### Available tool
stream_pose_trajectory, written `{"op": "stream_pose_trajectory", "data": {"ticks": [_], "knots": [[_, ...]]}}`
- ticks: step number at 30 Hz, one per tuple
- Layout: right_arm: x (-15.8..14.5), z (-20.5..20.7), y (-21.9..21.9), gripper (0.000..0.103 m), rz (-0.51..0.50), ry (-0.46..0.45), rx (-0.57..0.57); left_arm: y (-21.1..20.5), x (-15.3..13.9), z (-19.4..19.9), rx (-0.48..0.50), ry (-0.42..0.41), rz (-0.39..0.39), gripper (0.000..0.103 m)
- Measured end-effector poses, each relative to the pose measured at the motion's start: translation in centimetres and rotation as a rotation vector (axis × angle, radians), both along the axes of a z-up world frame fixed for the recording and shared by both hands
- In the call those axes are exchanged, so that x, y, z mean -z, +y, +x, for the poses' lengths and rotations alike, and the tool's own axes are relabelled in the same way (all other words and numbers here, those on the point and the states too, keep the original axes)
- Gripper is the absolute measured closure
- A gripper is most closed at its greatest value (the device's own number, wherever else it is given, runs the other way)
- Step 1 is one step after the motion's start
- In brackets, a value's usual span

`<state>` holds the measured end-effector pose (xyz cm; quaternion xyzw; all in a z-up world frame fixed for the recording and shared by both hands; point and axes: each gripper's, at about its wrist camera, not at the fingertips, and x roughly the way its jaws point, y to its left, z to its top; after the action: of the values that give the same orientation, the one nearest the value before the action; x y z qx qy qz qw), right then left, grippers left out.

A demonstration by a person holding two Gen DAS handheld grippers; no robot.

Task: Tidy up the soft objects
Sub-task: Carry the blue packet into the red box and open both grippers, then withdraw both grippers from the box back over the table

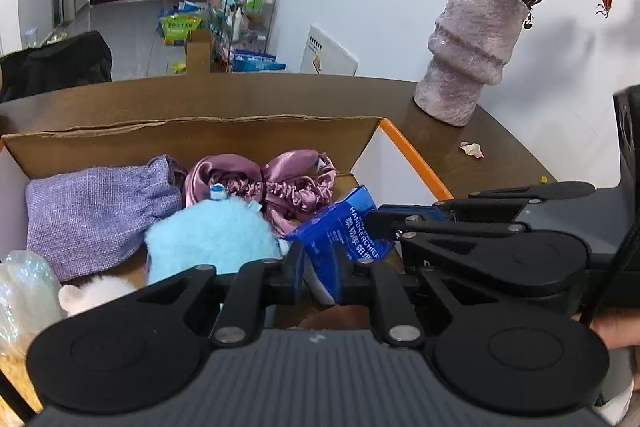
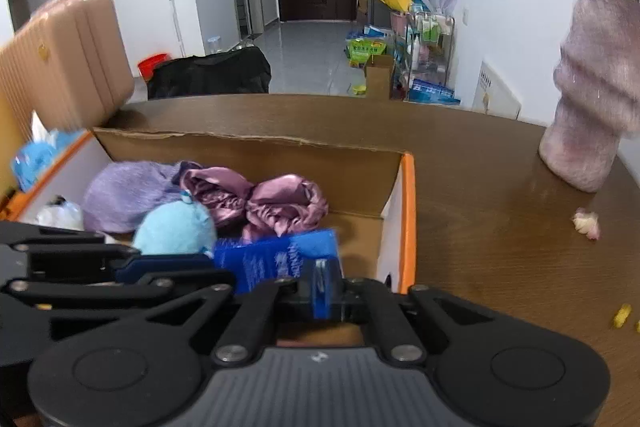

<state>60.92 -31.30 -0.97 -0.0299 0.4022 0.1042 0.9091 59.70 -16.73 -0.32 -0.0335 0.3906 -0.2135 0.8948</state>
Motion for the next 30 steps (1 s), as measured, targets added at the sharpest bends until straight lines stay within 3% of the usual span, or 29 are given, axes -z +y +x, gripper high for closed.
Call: {"op": "stream_pose_trajectory", "data": {"ticks": [4, 8, 10, 13, 14, 15, 20, 22, 23, 25, 30], "knots": [[-0.7, -0.5, 0.7, 0.094, 0.003, 0.049, -0.025, 0.8, -1.8, -1.7, 0.005, -0.05, 0.044, 0.087], [-3.9, -2.7, -0.2, 0.09, 0.001, -0.009, -0.011, 2.8, -6.3, -4.8, -0.047, -0.162, 0.095, 0.085], [-6.5, -4.2, -0.9, 0.089, -0.001, -0.053, 0.005, 4.2, -8.9, -6.9, -0.088, -0.235, 0.13, 0.078], [-10.7, -7.6, -1.6, 0.084, -0.001, -0.133, 0.019, 6.4, -12.6, -10.9, -0.158, -0.362, 0.155, 0.058], [-12.2, -9.0, -1.8, 0.082, 0.002, -0.166, 0.025, 6.9, -13.5, -12.2, -0.179, -0.397, 0.152, 0.046], [-13.6, -10.4, -2.0, 0.077, 0.005, -0.199, 0.033, 7.6, -14.3, -13.7, -0.204, -0.434, 0.144, 0.027], [-17.9, -17.0, -2.5, 0.051, 0.027, -0.373, 0.034, 8.9, -15.9, -19.3, -0.245, -0.539, 0.147, 0.012], [-18.2, -20.2, -2.4, 0.011, 0.049, -0.514, 0.064, 9.5, -15.9, -21.4, -0.273, -0.58, 0.124, 0.005], [-18.0, -21.6, -2.3, 0.004, 0.057, -0.596, 0.08, 9.7, -16.0, -22.2, -0.281, -0.601, 0.115, 0.004], [-17.1, -24.4, -1.7, 0.003, 0.047, -0.734, 0.084, 10.1, -15.8, -23.9, -0.283, -0.626, 0.109, 0.004], [-16.4, -27.6, -0.6, 0.003, 0.046, -0.779, 0.097, 11.0, -15.7, -26.6, -0.291, -0.645, 0.076, 0.003]]}}
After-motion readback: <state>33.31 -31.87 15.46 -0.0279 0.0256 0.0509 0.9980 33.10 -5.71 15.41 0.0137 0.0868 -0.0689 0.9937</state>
